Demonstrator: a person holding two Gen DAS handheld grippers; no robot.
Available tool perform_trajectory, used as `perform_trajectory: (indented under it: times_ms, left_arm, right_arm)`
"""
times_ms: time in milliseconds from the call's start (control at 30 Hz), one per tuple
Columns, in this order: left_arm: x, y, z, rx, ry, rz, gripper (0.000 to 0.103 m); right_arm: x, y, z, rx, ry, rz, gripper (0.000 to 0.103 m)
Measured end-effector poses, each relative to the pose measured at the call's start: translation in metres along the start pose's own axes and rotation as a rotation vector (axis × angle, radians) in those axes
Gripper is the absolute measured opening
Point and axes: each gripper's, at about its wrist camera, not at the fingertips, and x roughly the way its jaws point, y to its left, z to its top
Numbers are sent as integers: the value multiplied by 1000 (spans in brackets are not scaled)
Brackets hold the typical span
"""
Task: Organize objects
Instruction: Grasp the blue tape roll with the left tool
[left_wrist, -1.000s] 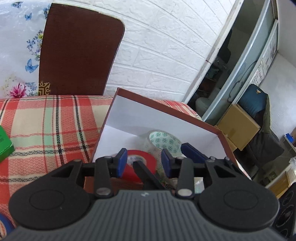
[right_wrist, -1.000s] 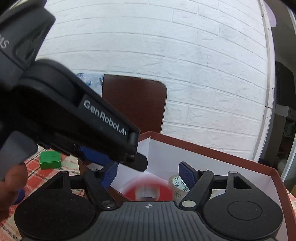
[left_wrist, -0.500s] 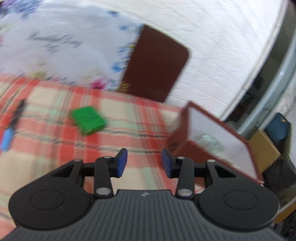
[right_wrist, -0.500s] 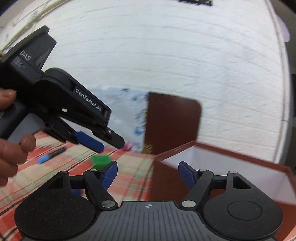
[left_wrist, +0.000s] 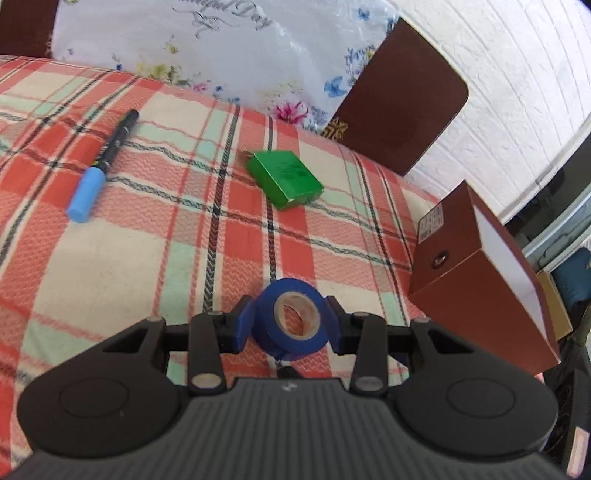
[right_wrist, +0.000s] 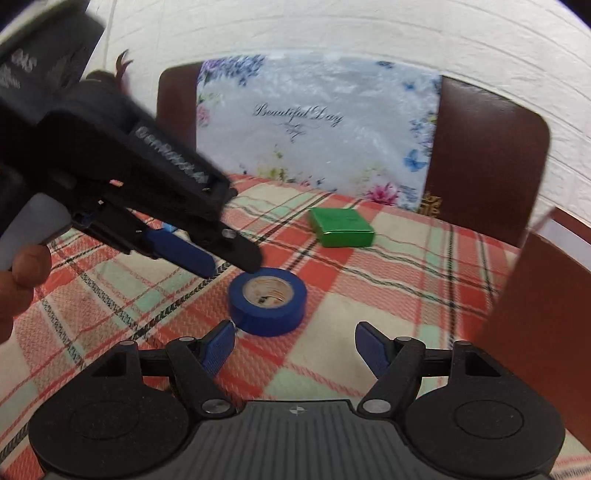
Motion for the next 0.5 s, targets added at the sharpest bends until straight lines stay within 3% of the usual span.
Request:
perform_trajectory:
  times_ms: [67, 133, 167, 267, 500]
  left_arm:
    - [12, 7, -3, -11, 37, 28, 23]
    - [12, 17, -7, -35, 17, 1, 22]
    - [11, 20, -8, -46, 13, -13, 22]
    - [7, 23, -13, -70, -1, -26, 22]
    - [-4, 3, -27, -21, 23, 3, 22]
  right_arm:
    - [13, 4, 7, -16, 21, 8, 68]
    - [25, 7, 11, -12, 47, 20, 64]
    - [28, 6, 13, 3, 55, 37, 56]
    - [30, 6, 13, 13, 51, 59, 56]
    - [12, 9, 4, 49, 39, 57, 56]
